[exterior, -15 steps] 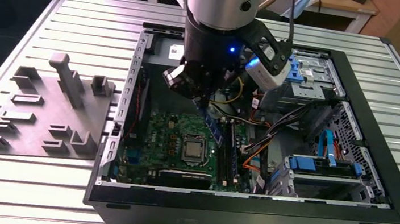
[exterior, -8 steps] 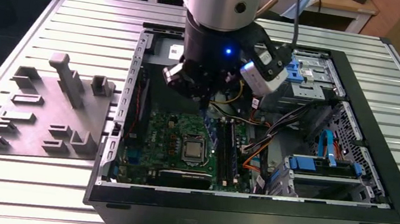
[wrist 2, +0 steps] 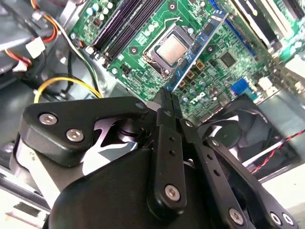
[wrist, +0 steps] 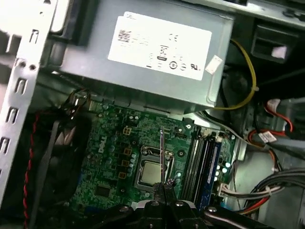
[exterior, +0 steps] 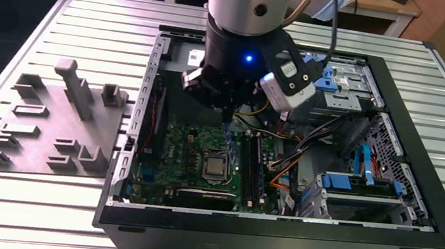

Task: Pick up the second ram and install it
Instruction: 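Insert the second ram into the second slot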

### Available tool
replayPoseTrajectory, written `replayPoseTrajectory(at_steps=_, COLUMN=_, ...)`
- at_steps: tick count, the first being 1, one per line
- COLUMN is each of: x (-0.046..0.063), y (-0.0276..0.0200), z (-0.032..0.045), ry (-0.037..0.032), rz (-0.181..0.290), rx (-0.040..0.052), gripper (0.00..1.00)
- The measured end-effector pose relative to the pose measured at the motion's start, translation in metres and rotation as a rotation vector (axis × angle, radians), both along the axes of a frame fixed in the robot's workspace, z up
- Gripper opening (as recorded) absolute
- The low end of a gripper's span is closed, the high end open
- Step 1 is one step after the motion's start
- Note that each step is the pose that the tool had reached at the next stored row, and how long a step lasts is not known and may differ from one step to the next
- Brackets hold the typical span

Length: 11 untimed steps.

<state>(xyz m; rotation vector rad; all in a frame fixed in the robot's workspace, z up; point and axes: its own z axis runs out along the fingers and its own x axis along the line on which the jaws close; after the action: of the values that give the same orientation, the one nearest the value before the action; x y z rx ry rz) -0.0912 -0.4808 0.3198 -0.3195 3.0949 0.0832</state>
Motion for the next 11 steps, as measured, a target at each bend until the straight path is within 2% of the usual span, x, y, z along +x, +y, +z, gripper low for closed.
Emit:
replayPoseTrajectory(at_steps=8, x=0.0000, y=0.0000, z=-0.0015, ry=0.0000, rz=-0.146, rx=0.0000, gripper=0.12)
replayPoseTrajectory(at_steps=11, x=-0.0001, y=0.0000, z=-0.0015, ry=0.0001, rz=-0.163, rx=0.0000, gripper=0.12)
